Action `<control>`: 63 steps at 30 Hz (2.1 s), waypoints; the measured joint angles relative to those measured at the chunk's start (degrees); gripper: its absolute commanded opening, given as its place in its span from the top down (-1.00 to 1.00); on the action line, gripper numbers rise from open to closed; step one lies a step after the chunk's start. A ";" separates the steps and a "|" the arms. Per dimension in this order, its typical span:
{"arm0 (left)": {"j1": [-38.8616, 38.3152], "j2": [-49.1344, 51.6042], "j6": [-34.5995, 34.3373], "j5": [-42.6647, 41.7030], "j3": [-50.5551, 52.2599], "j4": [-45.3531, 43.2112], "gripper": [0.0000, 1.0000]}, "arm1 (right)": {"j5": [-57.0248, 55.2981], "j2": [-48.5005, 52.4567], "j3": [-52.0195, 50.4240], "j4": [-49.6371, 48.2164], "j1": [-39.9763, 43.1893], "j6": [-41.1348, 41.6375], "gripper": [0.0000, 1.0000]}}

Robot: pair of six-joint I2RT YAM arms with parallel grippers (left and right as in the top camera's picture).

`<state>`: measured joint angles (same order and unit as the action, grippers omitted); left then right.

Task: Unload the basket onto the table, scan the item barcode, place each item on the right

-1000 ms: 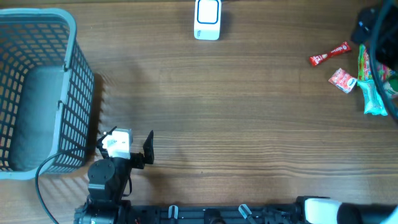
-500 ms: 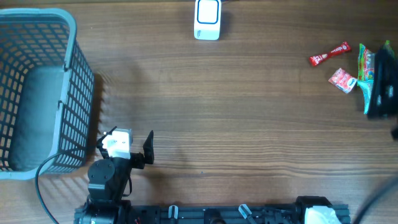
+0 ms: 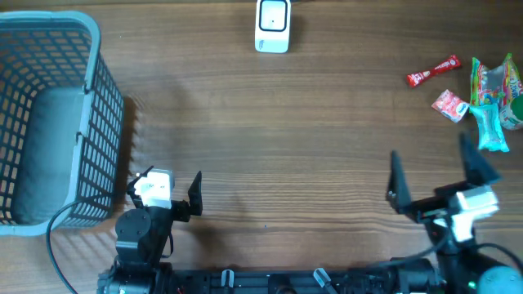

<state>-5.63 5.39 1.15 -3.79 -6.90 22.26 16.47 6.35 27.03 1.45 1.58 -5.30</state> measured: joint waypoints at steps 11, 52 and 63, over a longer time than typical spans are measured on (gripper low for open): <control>0.00 -0.02 0.00 0.00 0.00 0.02 -1.00 | -6.54 -5.20 -23.98 -12.04 0.00 5.68 -0.99; 2.05 -1.97 2.73 -0.83 6.16 -18.21 -1.00 | -10.56 -5.46 -26.67 -1.42 0.02 6.16 -1.00; 1.88 -4.55 0.94 -0.83 6.16 -18.21 -1.00 | -10.56 -5.46 -26.67 -1.42 0.00 6.16 -0.99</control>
<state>-3.75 0.84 2.09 -4.62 -0.73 4.05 5.91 0.89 0.36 0.03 1.58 0.86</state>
